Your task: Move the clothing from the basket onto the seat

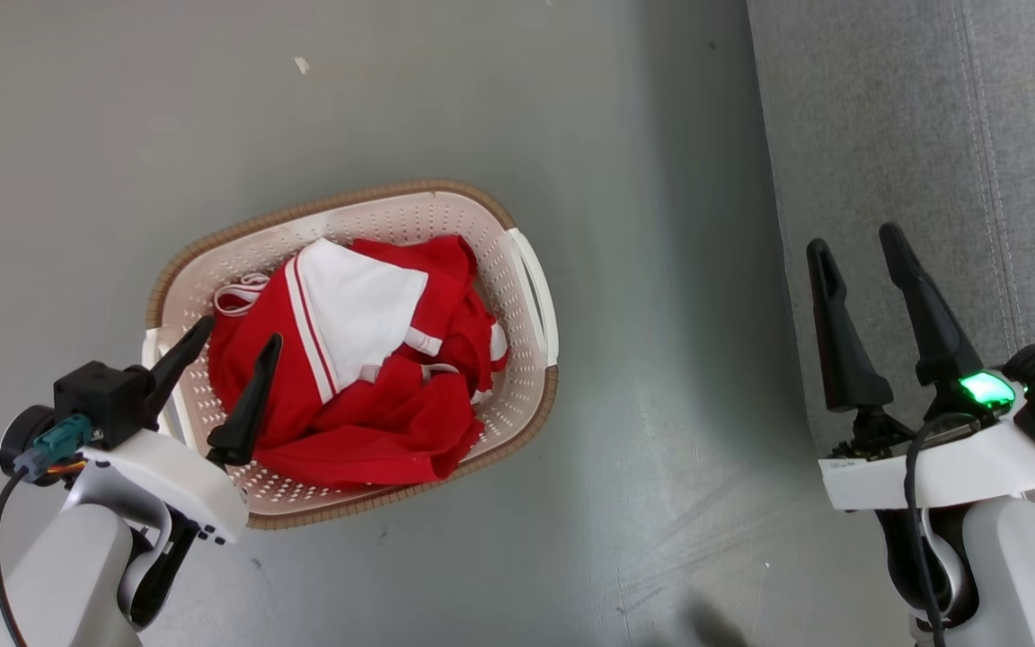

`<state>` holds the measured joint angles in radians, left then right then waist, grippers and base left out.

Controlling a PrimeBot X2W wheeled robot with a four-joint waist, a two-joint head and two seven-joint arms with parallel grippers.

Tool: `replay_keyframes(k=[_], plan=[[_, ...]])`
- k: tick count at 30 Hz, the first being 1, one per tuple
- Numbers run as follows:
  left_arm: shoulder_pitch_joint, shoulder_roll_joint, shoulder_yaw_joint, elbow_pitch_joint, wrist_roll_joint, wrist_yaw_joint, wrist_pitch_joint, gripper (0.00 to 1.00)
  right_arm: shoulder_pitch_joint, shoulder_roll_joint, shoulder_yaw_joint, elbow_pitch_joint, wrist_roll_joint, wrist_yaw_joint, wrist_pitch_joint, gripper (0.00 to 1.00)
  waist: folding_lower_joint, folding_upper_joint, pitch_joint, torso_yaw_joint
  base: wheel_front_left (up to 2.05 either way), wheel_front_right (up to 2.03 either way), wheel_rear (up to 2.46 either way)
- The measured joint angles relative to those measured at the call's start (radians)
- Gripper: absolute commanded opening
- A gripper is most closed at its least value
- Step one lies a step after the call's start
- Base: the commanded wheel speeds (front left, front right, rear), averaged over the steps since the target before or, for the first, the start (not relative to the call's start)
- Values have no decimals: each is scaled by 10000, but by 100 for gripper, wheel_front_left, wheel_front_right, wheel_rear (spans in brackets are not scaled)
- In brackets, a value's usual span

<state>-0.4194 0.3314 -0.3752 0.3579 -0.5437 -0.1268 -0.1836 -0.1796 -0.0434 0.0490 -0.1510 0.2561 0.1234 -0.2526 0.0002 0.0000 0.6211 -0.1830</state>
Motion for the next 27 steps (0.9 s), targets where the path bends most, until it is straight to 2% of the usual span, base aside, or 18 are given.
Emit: replay_keyframes(k=[12,27], plan=[[-968,119,-612,297,58,0,253,100,-430,0,161,-311,146,0,-29,100,0,0,924,-392,0,0,0],[-1941,685,-1523,959,1221,0,673,100,-677,2,336,-453,608,0,-29,100,-1,0,1848,-897,0,0,0]])
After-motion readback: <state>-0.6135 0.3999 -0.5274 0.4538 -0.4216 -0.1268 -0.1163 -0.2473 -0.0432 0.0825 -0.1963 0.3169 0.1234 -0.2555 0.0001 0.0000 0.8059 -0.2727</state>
